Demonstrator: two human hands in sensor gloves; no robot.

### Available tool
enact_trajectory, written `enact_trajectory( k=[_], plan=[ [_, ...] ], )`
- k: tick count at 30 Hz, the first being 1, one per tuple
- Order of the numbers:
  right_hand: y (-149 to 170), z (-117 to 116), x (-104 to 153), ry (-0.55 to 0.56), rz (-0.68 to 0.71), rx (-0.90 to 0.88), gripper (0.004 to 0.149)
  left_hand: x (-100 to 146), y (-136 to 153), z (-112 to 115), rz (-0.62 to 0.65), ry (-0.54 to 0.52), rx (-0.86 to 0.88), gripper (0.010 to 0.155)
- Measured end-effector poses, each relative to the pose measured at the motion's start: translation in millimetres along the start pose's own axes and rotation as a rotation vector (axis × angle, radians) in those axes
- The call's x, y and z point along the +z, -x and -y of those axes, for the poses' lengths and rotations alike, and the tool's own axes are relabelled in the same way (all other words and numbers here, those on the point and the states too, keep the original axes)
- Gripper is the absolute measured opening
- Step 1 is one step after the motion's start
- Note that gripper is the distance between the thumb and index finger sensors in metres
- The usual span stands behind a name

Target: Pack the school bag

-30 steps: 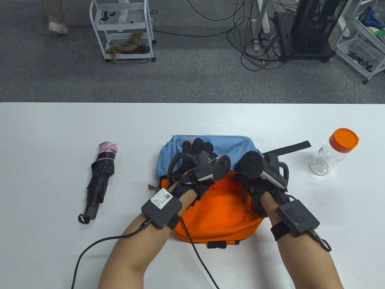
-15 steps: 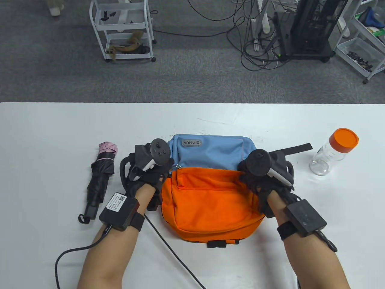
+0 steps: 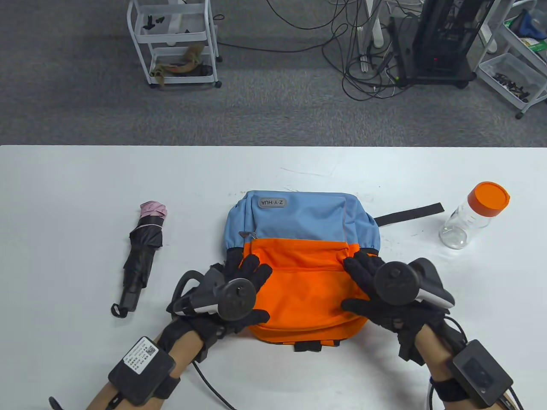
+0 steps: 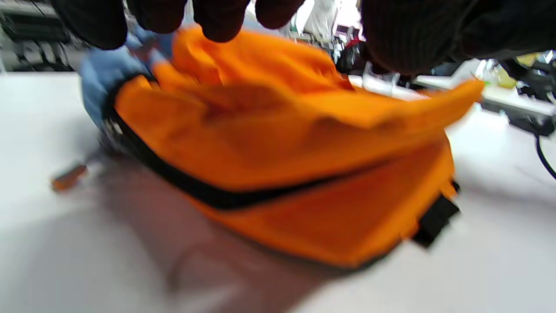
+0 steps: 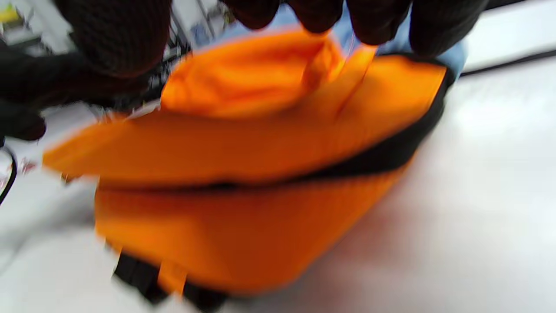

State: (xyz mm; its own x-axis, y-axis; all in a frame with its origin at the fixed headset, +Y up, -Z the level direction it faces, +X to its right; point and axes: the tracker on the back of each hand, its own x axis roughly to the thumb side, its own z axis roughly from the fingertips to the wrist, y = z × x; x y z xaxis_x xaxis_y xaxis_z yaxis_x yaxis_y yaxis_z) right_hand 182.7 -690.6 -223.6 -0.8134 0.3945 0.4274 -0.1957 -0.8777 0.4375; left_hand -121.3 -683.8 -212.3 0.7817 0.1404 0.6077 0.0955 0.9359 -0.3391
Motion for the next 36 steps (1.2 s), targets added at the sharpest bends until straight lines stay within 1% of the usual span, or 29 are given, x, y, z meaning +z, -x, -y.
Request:
enact_trajectory(
  k=[1,2,4,6,7,8,10,11,13,15,17,18,19,21,23,25,26,28,30,33,34,35,36],
  plan=[
    [-1.1,-13.7,-5.6,-0.071,-0.009,0.028,0.101,-4.7,0.1,8.8,-0.023,0.050,-0.020,0.099],
    [-1.2,-21.8,-8.5,-0.117,-0.019,0.040,0.105,-9.0,2.3,16.2,-0.044,0.097,-0.032,0.100],
    [-1.7,-34.3,-10.5,-0.139,-0.025,0.094,0.111,-14.0,7.7,26.0,-0.032,0.175,0.008,0.098],
    [-1.9,-47.0,-12.8,-0.197,-0.027,0.151,0.121,-11.4,9.4,28.1,-0.033,0.122,0.033,0.098],
    [-2.6,-52.1,-13.1,-0.206,-0.030,0.194,0.123,-11.1,8.3,30.0,-0.040,0.121,0.030,0.099],
    [-3.7,-56.8,-13.7,-0.195,-0.027,0.237,0.124,-10.7,6.0,32.1,-0.043,0.149,0.009,0.103],
    [-6.8,-61.3,-13.5,-0.151,-0.036,0.305,0.117,-10.4,-0.4,34.1,-0.050,0.168,-0.069,0.109],
    [-8.3,-63.1,-13.3,-0.138,-0.040,0.336,0.114,-11.0,-3.5,34.7,-0.066,0.164,-0.137,0.110],
    [-10.5,-65.7,-13.1,-0.115,-0.037,0.370,0.110,-12.1,-6.6,35.8,-0.088,0.129,-0.180,0.107],
    [-11.0,-66.6,-13.2,-0.118,-0.039,0.393,0.110,-12.9,-11.4,38.4,-0.109,0.112,-0.228,0.103],
    [-11.7,-66.3,-13.9,-0.111,-0.041,0.388,0.106,-13.6,-17.7,42.5,-0.129,0.098,-0.353,0.099],
    [-12.4,-66.5,-14.2,-0.110,-0.044,0.393,0.104,-13.4,-19.1,43.9,-0.121,0.080,-0.387,0.096],
    [-13.4,-67.0,-14.3,-0.098,-0.043,0.405,0.103,-15.7,-21.2,47.6,-0.070,0.094,-0.401,0.090],
    [-15.3,-66.2,-15.6,-0.086,-0.040,0.405,0.101,-16.1,-26.2,48.5,-0.096,0.082,-0.469,0.085],
    [-16.5,-63.8,-16.2,-0.112,-0.049,0.368,0.099,-18.0,-26.0,44.8,-0.071,0.036,-0.453,0.076],
    [-19.5,-66.2,-14.4,-0.073,-0.037,0.392,0.095,-18.7,-24.4,40.6,-0.047,-0.029,-0.425,0.063],
    [-21.3,-68.3,-12.5,-0.047,-0.049,0.421,0.094,-19.5,-24.7,40.1,-0.031,-0.029,-0.419,0.061],
    [-26.3,-71.1,-10.9,-0.029,-0.066,0.484,0.093,-20.6,-27.5,38.5,-0.051,0.032,-0.427,0.060],
    [-31.6,-70.9,-9.8,-0.010,-0.067,0.497,0.089,-20.6,-26.7,37.3,-0.050,0.008,-0.421,0.059],
    [-36.3,-69.3,-6.8,0.054,-0.044,0.545,0.081,-18.7,-21.9,30.1,-0.056,0.006,-0.336,0.058],
    [-36.7,-64.8,-6.2,0.056,-0.044,0.530,0.079,-17.8,-22.4,24.4,-0.061,0.020,-0.338,0.058],
    [-38.7,-49.3,-4.5,0.037,-0.079,0.469,0.077,-15.0,-24.0,13.0,-0.072,0.013,-0.324,0.058],
    [-40.1,-38.9,-3.5,0.024,-0.094,0.439,0.076,-13.0,-24.7,4.6,-0.073,-0.010,-0.318,0.057]
  ],
)
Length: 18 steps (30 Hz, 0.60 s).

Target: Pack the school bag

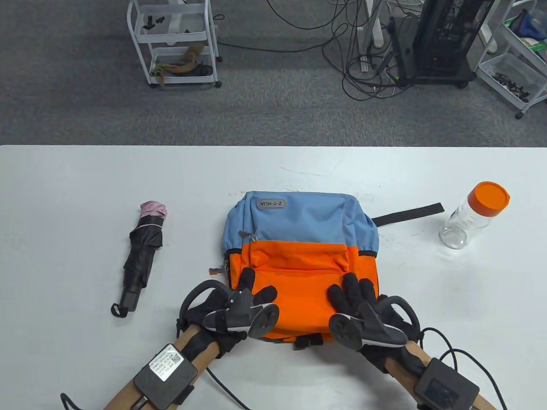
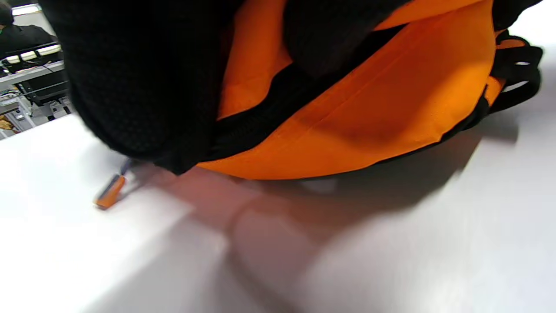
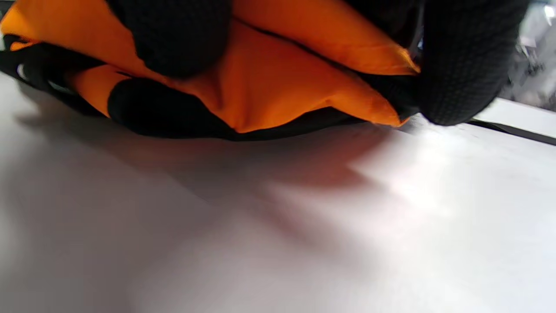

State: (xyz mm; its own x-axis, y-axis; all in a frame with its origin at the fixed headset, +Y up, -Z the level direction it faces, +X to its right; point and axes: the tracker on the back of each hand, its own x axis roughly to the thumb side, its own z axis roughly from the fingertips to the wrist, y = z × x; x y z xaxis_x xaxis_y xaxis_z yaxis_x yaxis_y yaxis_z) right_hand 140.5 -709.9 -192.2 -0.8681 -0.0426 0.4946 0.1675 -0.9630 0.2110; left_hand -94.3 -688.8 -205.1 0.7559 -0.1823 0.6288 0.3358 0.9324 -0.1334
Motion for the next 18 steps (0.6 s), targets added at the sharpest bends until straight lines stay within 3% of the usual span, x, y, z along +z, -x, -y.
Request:
enact_trajectory(
  k=[4,9,12,14,18],
  plan=[
    [29.5,76.0,3.9,0.046,-0.024,-0.102,0.070,11.3,24.5,-57.2,-0.035,-0.122,0.125,0.056],
    [70.3,170.3,-0.3,0.190,-0.087,-0.179,0.064,19.8,52.2,-125.6,-0.056,-0.284,0.292,0.059],
    [97.0,203.8,-13.7,0.293,-0.152,-0.282,0.062,11.4,72.1,-152.5,-0.080,-0.340,0.395,0.059],
    [113.1,213.9,-17.7,0.399,-0.207,-0.394,0.064,3.6,84.9,-159.9,-0.101,-0.340,0.484,0.059],
    [119.7,221.1,-0.6,0.620,-0.178,-0.592,0.070,-5.2,94.2,-157.7,-0.155,-0.373,0.501,0.058]
  ],
)
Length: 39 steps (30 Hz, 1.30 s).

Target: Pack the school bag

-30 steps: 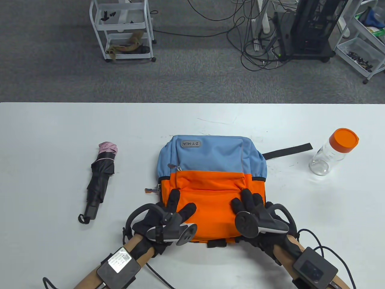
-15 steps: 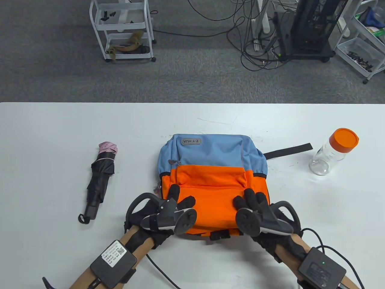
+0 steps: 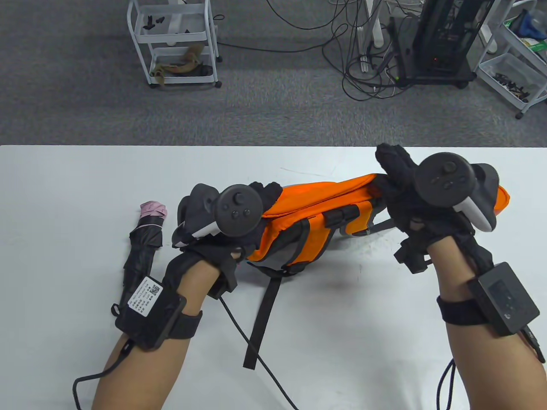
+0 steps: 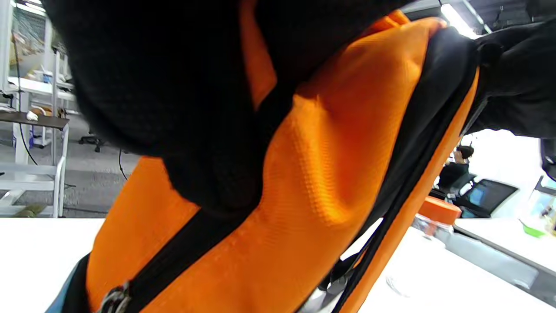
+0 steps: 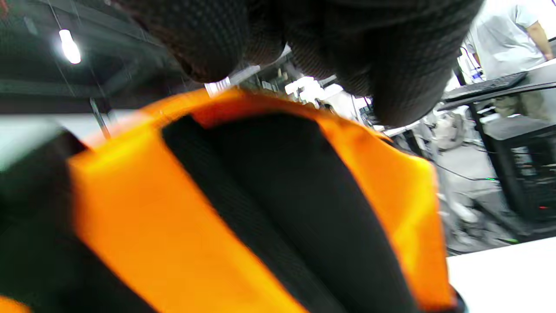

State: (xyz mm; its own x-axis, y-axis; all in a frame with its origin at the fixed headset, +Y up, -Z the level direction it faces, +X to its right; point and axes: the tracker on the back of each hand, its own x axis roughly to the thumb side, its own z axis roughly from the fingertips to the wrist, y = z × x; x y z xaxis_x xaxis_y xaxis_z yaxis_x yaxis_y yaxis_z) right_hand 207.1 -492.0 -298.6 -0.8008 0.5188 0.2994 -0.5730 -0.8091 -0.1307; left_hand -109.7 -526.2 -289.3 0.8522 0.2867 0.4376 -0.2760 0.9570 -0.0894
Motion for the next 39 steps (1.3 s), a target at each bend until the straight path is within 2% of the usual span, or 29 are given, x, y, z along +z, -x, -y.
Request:
enact_trajectory(
  k=[3,5,8,10,12,14,16,18,20,22,23,27,29,31,34,36,39],
  plan=[
    [-12.0,-0.7,16.0,0.029,0.055,0.046,0.073,-3.2,6.1,0.5,-0.034,-0.036,0.037,0.061],
    [-22.3,-8.5,24.4,0.039,0.118,0.089,0.071,-6.1,8.9,-1.0,-0.065,-0.039,0.052,0.063],
    [-36.1,-27.7,33.6,0.029,0.113,0.148,0.067,-8.1,8.7,-2.7,-0.108,-0.040,0.065,0.066],
    [-40.2,-35.7,39.6,0.128,0.104,0.226,0.076,-5.2,8.2,-2.3,-0.153,-0.028,0.100,0.066],
    [-44.0,-47.9,47.0,0.175,0.166,0.133,0.088,-2.8,8.1,-0.9,-0.161,-0.054,0.105,0.067],
    [-49.0,-58.4,53.9,0.191,0.154,0.059,0.092,-2.0,10.2,-1.2,-0.172,-0.071,0.116,0.068],
    [-54.5,-68.2,58.3,0.163,0.130,0.085,0.097,-1.9,12.5,-2.1,-0.196,-0.077,0.131,0.070],
    [-57.8,-79.7,58.4,0.083,0.174,0.050,0.099,-1.9,14.7,-2.5,-0.215,-0.097,0.164,0.072],
    [-58.7,-90.2,52.1,-0.007,0.200,-0.036,0.095,-2.2,16.5,-1.1,-0.214,-0.099,0.205,0.070],
    [-58.1,-102.3,43.1,-0.179,0.170,-0.068,0.093,-1.4,17.8,0.9,-0.207,-0.101,0.262,0.067],
    [-57.3,-108.2,38.2,-0.212,0.163,-0.065,0.093,-0.3,18.0,2.2,-0.204,-0.100,0.276,0.065],
    [-52.0,-128.7,20.2,-0.240,0.122,-0.046,0.091,6.5,15.7,13.6,-0.158,-0.144,0.370,0.066],
    [-47.6,-134.2,14.2,-0.180,0.081,-0.019,0.082,10.4,13.9,17.2,-0.134,-0.129,0.366,0.070],
    [-43.6,-137.9,10.6,-0.165,0.083,-0.008,0.072,13.3,15.9,19.2,-0.104,-0.126,0.370,0.082],
    [-40.2,-140.1,12.4,-0.148,0.086,0.042,0.059,14.0,24.3,21.0,-0.043,-0.012,0.383,0.096],
    [-39.1,-139.5,14.0,-0.144,0.095,0.068,0.056,15.0,28.7,19.1,-0.008,0.017,0.310,0.095],
    [-38.1,-140.0,13.4,-0.154,0.087,0.076,0.053,14.3,24.6,18.4,0.005,-0.073,0.196,0.085]
  ],
)
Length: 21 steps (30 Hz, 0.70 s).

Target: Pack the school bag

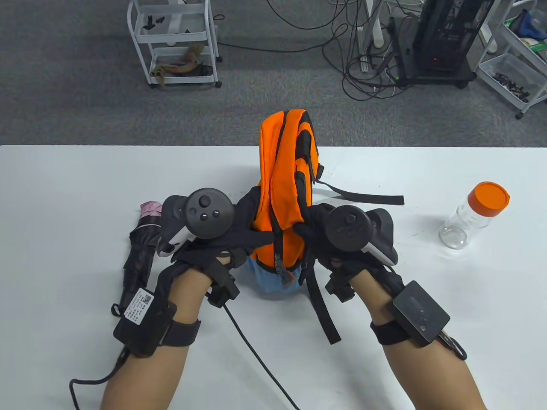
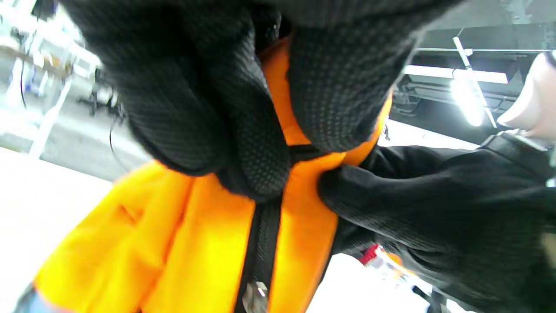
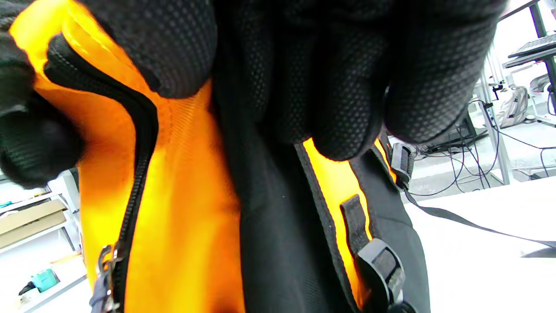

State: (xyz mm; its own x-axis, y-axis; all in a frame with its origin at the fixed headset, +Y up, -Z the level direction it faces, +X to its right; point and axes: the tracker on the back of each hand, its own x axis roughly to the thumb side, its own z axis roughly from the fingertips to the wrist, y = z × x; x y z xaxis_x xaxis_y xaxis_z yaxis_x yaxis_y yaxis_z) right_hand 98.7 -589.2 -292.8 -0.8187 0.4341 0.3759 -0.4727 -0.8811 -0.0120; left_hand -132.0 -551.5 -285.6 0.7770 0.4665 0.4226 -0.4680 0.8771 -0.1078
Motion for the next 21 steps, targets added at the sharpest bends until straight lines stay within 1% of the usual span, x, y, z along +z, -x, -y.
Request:
enact_trajectory(
  k=[1,3,4,5,6,7,8,9,10,12,14,17,18,19,21],
  plan=[
    [0.7,0.5,0.0,-0.013,-0.007,0.009,0.053,0.3,-2.2,0.0,0.010,-0.008,-0.057,0.086],
    [2.5,0.2,1.7,-0.002,-0.010,0.009,0.052,0.5,-4.7,1.3,0.029,-0.034,-0.137,0.087],
    [3.4,-0.2,2.4,-0.003,-0.010,0.010,0.052,0.9,-4.4,1.9,0.032,-0.049,-0.155,0.085],
    [5.4,-1.0,3.9,0.001,-0.013,0.001,0.051,-0.1,-3.4,4.3,0.036,-0.076,-0.142,0.081],
    [6.7,-1.4,4.4,0.000,-0.017,-0.006,0.051,0.1,-2.6,5.8,0.016,-0.115,-0.141,0.073],
    [8.2,-1.5,5.2,-0.002,-0.021,-0.015,0.051,-0.4,-0.9,7.9,-0.005,-0.175,-0.150,0.066],
    [9.2,-1.8,5.8,0.003,-0.019,-0.016,0.051,-1.8,0.5,9.2,-0.020,-0.196,-0.161,0.061],
    [9.9,-1.9,6.3,0.006,-0.016,-0.011,0.051,-2.2,2.4,9.1,-0.062,-0.210,-0.174,0.058],
    [10.0,-2.2,6.8,0.000,-0.017,-0.012,0.051,-4.1,5.3,7.0,-0.102,-0.213,-0.187,0.056],
    [7.0,-3.4,7.9,0.006,-0.023,0.010,0.050,-5.8,6.9,3.4,-0.142,-0.192,-0.168,0.055],
    [5.3,-4.5,8.3,0.011,-0.023,0.029,0.050,-3.8,7.2,-0.2,-0.170,-0.216,-0.196,0.055],
    [9.1,-6.6,8.6,-0.012,-0.029,0.012,0.050,-0.5,14.0,-2.3,-0.153,-0.230,-0.196,0.059],
    [9.4,-8.6,9.4,-0.031,-0.031,0.034,0.050,0.4,17.4,-3.3,-0.161,-0.201,-0.189,0.061],
    [9.3,-10.2,10.4,-0.024,-0.025,0.054,0.050,2.3,19.9,-4.8,-0.168,-0.183,-0.179,0.062],
    [7.4,-11.4,9.9,-0.021,-0.035,0.048,0.051,4.1,19.7,-6.6,-0.166,-0.170,-0.177,0.060]
  ],
)
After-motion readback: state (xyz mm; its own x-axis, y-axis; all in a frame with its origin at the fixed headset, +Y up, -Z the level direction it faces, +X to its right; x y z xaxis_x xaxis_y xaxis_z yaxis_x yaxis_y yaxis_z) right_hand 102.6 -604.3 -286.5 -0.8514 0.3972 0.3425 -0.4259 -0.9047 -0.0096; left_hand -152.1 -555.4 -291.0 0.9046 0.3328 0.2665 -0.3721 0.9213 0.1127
